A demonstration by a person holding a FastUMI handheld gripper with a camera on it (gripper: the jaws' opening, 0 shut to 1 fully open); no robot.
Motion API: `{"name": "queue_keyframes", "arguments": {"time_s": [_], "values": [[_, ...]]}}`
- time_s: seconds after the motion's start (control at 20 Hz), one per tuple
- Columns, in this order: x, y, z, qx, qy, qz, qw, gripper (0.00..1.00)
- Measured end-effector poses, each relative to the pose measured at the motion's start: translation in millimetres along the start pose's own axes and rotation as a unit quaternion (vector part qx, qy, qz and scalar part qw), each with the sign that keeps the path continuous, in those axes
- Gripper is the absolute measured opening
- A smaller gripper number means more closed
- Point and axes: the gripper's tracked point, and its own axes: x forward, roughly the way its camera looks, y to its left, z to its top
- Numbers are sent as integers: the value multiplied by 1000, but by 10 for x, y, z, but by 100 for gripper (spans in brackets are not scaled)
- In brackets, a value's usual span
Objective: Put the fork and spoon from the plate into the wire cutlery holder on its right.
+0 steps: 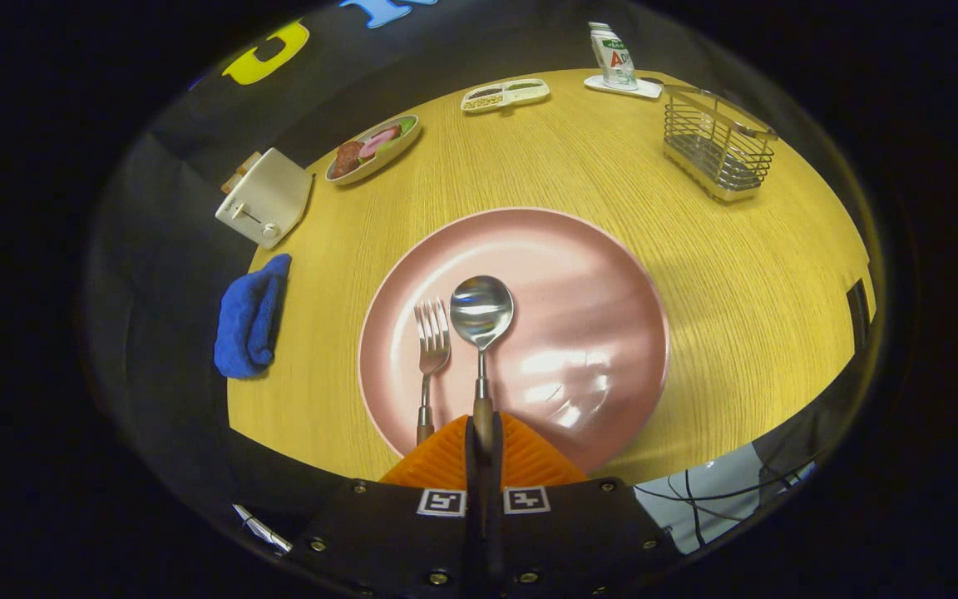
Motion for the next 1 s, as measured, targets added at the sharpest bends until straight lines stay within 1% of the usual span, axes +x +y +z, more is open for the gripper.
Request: {"name": "queue_keyframes", "arguments": {"time_s": [0.25, 0.45, 0.65, 1.0], "values": [[-121, -43, 183, 4, -19, 2, 1000, 2], [-270, -191, 413, 9, -41, -4, 999, 2], [-469, -472, 722, 12, -66, -19, 998, 2], [-874, -1125, 1396, 11, -112, -61, 992, 2]]}}
